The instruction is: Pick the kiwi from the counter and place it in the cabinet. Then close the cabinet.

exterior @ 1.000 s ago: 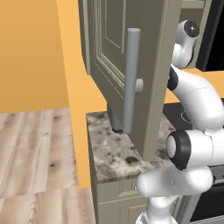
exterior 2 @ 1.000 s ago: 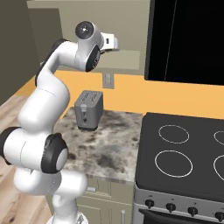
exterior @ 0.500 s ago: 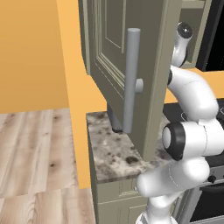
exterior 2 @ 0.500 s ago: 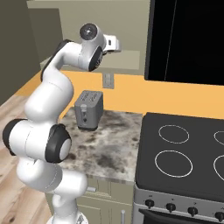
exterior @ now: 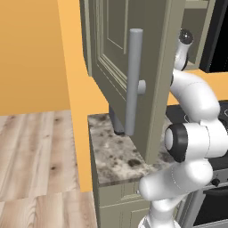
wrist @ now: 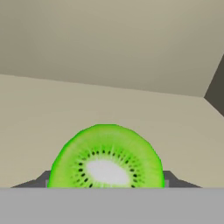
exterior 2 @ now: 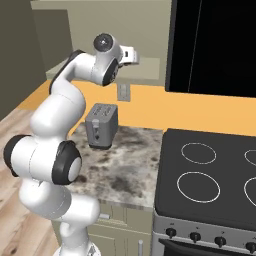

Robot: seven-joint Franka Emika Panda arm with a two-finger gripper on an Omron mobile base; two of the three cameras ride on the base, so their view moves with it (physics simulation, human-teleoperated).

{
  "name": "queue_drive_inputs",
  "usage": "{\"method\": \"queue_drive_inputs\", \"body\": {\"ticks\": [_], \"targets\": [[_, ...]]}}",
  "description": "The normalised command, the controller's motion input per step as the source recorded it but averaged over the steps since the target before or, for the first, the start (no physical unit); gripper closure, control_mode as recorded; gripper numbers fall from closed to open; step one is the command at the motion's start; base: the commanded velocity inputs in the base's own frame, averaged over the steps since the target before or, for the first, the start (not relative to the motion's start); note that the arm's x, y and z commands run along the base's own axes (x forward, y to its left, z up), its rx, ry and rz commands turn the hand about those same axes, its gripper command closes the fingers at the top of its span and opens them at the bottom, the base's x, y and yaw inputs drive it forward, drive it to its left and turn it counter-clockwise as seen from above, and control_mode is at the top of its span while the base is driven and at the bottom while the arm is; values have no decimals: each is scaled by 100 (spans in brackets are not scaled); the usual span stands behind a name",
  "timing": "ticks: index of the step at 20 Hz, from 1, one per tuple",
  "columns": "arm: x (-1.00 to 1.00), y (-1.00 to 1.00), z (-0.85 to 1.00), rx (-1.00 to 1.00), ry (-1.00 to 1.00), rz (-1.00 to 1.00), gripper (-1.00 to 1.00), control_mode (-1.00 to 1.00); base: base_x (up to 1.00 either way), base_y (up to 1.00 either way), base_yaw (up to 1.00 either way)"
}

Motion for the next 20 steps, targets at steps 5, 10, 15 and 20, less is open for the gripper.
{"method": "queue_drive_inputs", "body": {"ticks": [5,10,15,20], "targets": [[14,0,-21,0,0,0,100,-100,0,0,0],[25,0,-18,0,0,0,100,-100,0,0,0],[34,0,-9,0,0,0,-100,-100,0,0,0],[30,0,-7,0,0,0,-100,-100,0,0,0]]}}
